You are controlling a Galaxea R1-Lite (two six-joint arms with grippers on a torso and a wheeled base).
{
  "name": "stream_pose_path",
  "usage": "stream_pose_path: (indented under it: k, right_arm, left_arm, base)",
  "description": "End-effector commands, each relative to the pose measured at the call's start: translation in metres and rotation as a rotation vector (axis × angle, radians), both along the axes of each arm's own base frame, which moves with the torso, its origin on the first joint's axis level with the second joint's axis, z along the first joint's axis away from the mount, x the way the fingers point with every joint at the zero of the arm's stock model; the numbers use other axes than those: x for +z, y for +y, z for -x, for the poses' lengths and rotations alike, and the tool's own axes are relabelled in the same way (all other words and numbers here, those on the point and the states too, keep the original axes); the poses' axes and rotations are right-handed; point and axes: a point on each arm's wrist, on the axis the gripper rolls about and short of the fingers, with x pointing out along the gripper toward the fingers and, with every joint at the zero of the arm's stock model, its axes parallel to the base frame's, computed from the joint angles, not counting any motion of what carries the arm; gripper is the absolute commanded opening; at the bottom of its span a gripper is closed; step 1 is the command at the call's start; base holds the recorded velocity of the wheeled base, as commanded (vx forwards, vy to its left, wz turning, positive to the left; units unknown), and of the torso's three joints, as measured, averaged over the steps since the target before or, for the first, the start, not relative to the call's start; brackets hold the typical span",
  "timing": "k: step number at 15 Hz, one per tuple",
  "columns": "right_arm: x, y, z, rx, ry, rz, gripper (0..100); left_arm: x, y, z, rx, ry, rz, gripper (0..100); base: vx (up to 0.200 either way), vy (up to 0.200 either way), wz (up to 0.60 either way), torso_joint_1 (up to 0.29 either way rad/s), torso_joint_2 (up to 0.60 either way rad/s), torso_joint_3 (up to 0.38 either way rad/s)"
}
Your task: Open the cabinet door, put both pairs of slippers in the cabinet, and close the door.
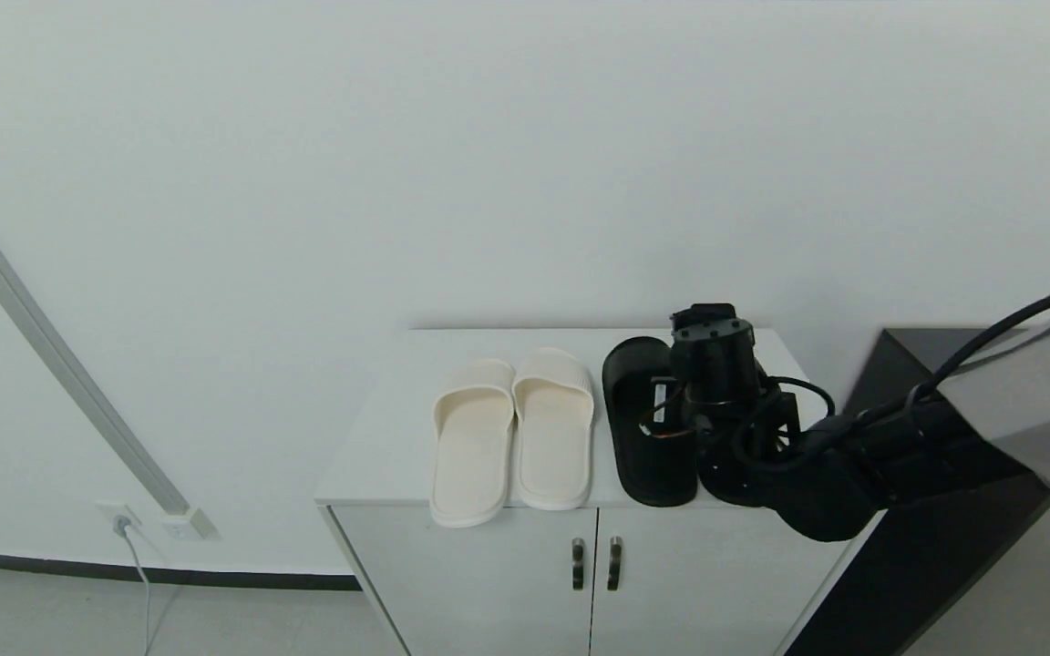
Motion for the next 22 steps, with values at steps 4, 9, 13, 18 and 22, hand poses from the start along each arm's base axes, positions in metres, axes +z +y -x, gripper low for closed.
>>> stream_pose_path:
  k: [4,9,13,18,22]
  right_arm:
    - [0.054,-0.021,0.067,0.243,-0.05,-0.02,0]
    - [0.068,-0.032,0.112,0.494,-0.052,-0.012,0]
    - [0.061,-0.041,0.138,0.709,0.002,-0.03,0]
    - [0.06,-0.048,0.149,0.754,0.042,-0.021,0]
    - [0.059,-0.047,0.148,0.754,0.047,-0.018,0]
  left_arm:
    - [0.0,0.0,0.0,0.001,0.001,0.002,0]
    - [0.0,0.0,0.0,0.001,-0.001,0.003,0]
    - [0.0,0.0,0.0,0.001,-0.001,0.002,0]
    - [0.0,0.0,0.0,0.002,0.001,0.002,0]
    - [0.0,0.0,0.0,0.002,0.001,0.002,0]
  base:
    - [0.0,0.0,0.0,0.0,0.0,0.0]
    - [0.0,0.0,0.0,0.0,0.0,0.0]
    - [0.0,0.0,0.0,0.0,0.0,0.0]
    - [0.0,0.0,0.0,0.0,0.0,0.0]
    - [-0.15,0.0,0.0,0.005,0.0,0.003]
